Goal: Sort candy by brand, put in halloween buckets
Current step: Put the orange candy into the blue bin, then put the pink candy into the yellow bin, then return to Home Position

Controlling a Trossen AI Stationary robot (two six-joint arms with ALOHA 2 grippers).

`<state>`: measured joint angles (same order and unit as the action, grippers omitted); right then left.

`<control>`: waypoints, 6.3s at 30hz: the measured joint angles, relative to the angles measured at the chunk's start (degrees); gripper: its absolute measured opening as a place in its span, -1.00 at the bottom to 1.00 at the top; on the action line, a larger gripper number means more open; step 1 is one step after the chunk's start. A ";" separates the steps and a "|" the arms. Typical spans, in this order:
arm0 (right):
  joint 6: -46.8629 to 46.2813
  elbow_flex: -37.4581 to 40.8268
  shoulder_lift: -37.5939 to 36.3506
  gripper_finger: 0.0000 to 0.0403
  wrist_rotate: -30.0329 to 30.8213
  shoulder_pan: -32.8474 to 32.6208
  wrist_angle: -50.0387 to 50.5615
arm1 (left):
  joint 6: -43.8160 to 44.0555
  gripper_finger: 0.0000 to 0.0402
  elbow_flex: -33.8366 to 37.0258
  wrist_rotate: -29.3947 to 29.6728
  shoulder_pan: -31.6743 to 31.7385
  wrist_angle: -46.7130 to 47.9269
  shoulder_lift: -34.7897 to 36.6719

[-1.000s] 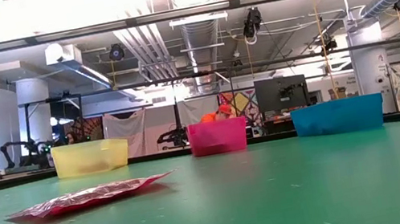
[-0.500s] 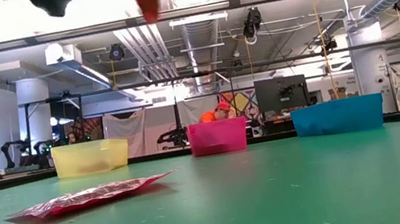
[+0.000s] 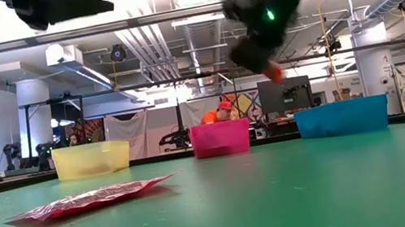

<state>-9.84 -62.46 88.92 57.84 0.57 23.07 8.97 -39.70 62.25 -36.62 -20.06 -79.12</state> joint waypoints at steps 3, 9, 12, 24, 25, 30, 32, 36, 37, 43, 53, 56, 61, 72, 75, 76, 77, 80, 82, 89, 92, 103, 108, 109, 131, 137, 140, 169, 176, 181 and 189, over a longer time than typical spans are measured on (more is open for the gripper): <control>-14.05 0.01 -0.22 -0.72 -1.95 8.96 12.88 | 7.05 0.19 0.00 -5.10 0.02 4.75 0.18; -18.98 0.07 0.40 -0.72 -12.74 25.27 17.42 | 17.70 0.18 0.00 -12.58 0.09 11.38 0.21; -18.22 0.09 0.46 -0.72 -17.68 30.11 16.12 | 20.26 0.18 0.00 -14.31 0.11 13.04 0.21; -18.06 0.09 0.46 -0.72 -22.02 33.97 15.56 | 32.47 0.18 0.00 -26.72 0.37 22.75 -1.33; -17.89 0.09 0.46 -0.72 -22.36 33.97 15.59 | 32.97 0.18 0.00 -27.80 0.37 22.85 -1.83; -17.27 0.09 0.48 -0.54 -25.31 34.10 15.76 | 37.21 0.18 0.00 -29.65 0.37 22.54 -4.51; -17.36 0.09 0.48 -0.41 -25.05 34.10 15.80 | 38.75 0.18 0.00 -30.03 0.37 22.54 -5.58; -18.17 0.09 0.45 -0.16 -24.82 33.72 15.88 | 41.37 0.18 0.00 -30.03 0.37 22.18 -7.74; -18.35 0.09 0.44 -0.10 -24.62 33.29 15.87 | 41.74 0.18 0.00 -30.05 0.37 22.14 -8.43; -19.08 0.04 -0.43 0.10 -22.91 31.64 16.00 | 41.75 0.18 -1.68 -30.24 0.37 22.03 -13.27; -20.22 0.02 -4.52 0.27 -23.36 27.55 17.18 | 37.81 0.18 -7.77 -31.78 1.00 22.71 -21.36; -20.23 0.00 -5.23 0.30 -23.36 25.11 17.05 | 38.23 0.18 -8.91 -31.75 1.16 22.71 -24.00; -20.34 0.00 -5.79 0.30 -23.34 21.91 16.96 | 38.23 0.16 -11.65 -31.12 1.05 22.86 -27.84; -21.87 0.31 -5.57 0.29 -23.25 18.16 16.92 | 32.44 -0.82 -13.79 -30.50 0.96 23.93 -30.02; -21.86 0.35 -5.57 0.28 -23.19 17.85 16.92 | 30.27 -0.93 -13.47 -30.17 0.93 25.18 -28.72; -21.84 0.37 -5.57 0.28 -23.19 17.78 16.94 | 29.75 -0.92 -13.43 -30.15 0.94 25.87 -28.32; -21.86 0.37 -5.57 0.28 -23.19 17.63 16.94 | 29.26 -0.92 -13.42 -30.14 0.94 26.52 -27.88; -22.14 0.50 -5.57 0.29 -23.17 17.15 16.95 | 28.28 -0.97 -13.20 -28.22 0.94 31.75 -25.76; -22.39 0.56 -5.57 0.30 -23.19 16.75 16.91 | 28.09 -0.99 -13.18 -24.02 1.34 37.16 -23.33; -22.76 0.72 -5.57 0.28 -23.21 15.18 16.89 | 29.90 -1.00 -13.22 -8.85 8.94 60.20 -8.38; -23.52 0.72 -5.57 0.29 -23.18 14.31 16.83 | 30.21 -1.00 -12.90 -6.33 15.74 68.86 -1.42; -24.07 0.76 -5.55 0.26 -23.19 11.36 14.14 | 1.66 -1.00 -8.17 -17.87 58.34 63.81 14.66; -23.86 0.76 -5.53 0.27 -23.19 10.35 13.92 | -7.60 -1.00 -3.49 -40.33 74.89 49.84 15.41; -23.76 0.76 -5.53 0.27 -23.19 10.17 13.90 | -7.72 -1.00 -3.16 -40.87 76.84 48.67 15.29; -14.89 10.98 -7.27 0.32 -20.55 2.40 -2.97 | -3.38 -0.32 2.37 -53.46 64.54 42.12 26.93; -0.01 23.53 -13.89 0.31 -32.26 -1.22 -32.34 | -7.12 -0.32 13.24 -53.16 40.71 24.18 43.36; 3.97 29.04 -19.83 0.29 -35.91 -0.78 -41.92 | -10.60 -0.32 16.31 -43.29 32.78 22.49 51.20; 8.51 61.75 -81.46 0.05 -50.52 -3.97 -44.75 | -13.40 -0.44 38.99 -50.79 29.57 9.48 79.03; 18.12 61.79 -88.45 -0.11 -51.85 -7.56 -42.54 | -14.45 -0.44 39.06 -44.80 29.59 9.98 78.80; 22.90 61.83 -88.64 -0.19 -51.91 -7.58 -41.05 | -14.86 -0.44 38.66 -37.46 29.62 13.48 77.89; 21.23 61.61 -88.40 -0.30 -53.55 -7.71 -47.70 | -14.49 -0.44 38.66 -37.26 29.59 13.23 76.56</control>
<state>11.39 -0.85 0.52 4.29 -7.14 -24.63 -5.52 -1.04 24.99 -7.03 -6.83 -2.56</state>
